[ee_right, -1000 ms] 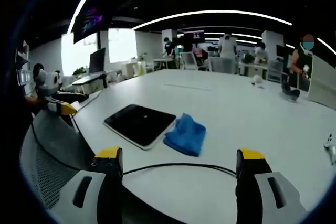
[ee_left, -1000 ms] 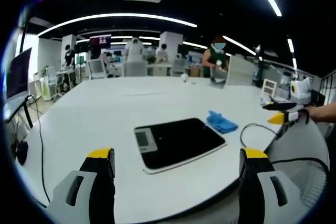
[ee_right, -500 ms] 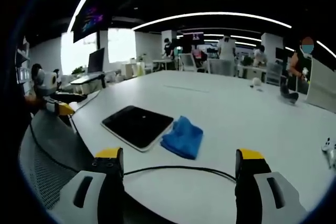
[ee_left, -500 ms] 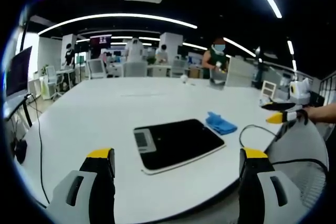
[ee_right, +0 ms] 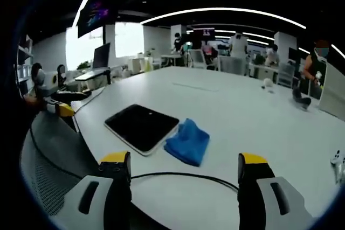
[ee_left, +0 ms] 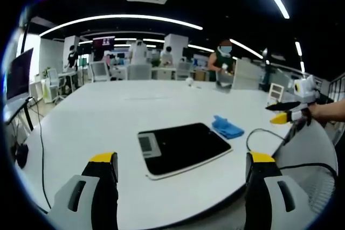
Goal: Wipe the mirror surface with the cleaning cloth until all visible marks leave the cleaned area.
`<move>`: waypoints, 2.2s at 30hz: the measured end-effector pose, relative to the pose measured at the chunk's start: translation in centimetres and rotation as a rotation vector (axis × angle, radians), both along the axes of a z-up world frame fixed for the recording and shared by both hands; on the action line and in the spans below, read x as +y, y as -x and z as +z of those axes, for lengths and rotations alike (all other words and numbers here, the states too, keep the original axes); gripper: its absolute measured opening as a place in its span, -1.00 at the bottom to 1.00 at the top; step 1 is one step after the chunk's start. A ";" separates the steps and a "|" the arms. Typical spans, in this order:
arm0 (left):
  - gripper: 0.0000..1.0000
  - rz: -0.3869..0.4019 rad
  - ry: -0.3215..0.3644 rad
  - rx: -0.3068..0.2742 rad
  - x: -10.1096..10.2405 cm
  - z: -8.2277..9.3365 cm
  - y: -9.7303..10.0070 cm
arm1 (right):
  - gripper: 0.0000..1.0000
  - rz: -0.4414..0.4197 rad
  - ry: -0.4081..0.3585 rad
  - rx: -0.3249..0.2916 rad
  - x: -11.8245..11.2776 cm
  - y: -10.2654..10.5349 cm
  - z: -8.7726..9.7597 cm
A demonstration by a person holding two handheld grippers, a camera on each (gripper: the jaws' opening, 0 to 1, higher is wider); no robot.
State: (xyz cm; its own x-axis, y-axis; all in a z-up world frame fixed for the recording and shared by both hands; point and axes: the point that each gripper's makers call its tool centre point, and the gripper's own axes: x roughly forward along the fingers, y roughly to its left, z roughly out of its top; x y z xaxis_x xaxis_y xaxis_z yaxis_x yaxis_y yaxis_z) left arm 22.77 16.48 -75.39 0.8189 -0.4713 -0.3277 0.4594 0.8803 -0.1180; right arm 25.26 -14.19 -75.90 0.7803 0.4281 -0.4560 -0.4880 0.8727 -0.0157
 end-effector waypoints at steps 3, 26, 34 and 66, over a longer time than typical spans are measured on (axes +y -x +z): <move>0.99 0.000 -0.001 -0.001 0.0 0.0 0.0 | 0.56 0.003 0.008 -0.001 0.0 -0.6 0.5; 0.98 0.001 -0.012 0.003 0.0 -0.1 0.0 | 0.17 0.092 0.024 0.054 2.8 -4.6 0.1; 0.98 -0.004 -0.019 0.013 0.0 -0.3 0.0 | 0.07 0.112 0.027 0.100 3.6 -5.9 -1.3; 0.97 -0.001 -0.020 0.026 -0.1 -0.3 0.2 | -0.15 0.125 0.095 0.231 5.3 -9.7 -7.2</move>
State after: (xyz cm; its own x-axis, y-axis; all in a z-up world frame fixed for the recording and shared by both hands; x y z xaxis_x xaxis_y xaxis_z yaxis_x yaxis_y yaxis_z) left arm 22.62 16.41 -75.73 0.8098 -0.4651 -0.3577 0.4571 0.8823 -0.1125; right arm 35.01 -8.87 -83.13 0.5952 0.4611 -0.6581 -0.5916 0.8057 0.0294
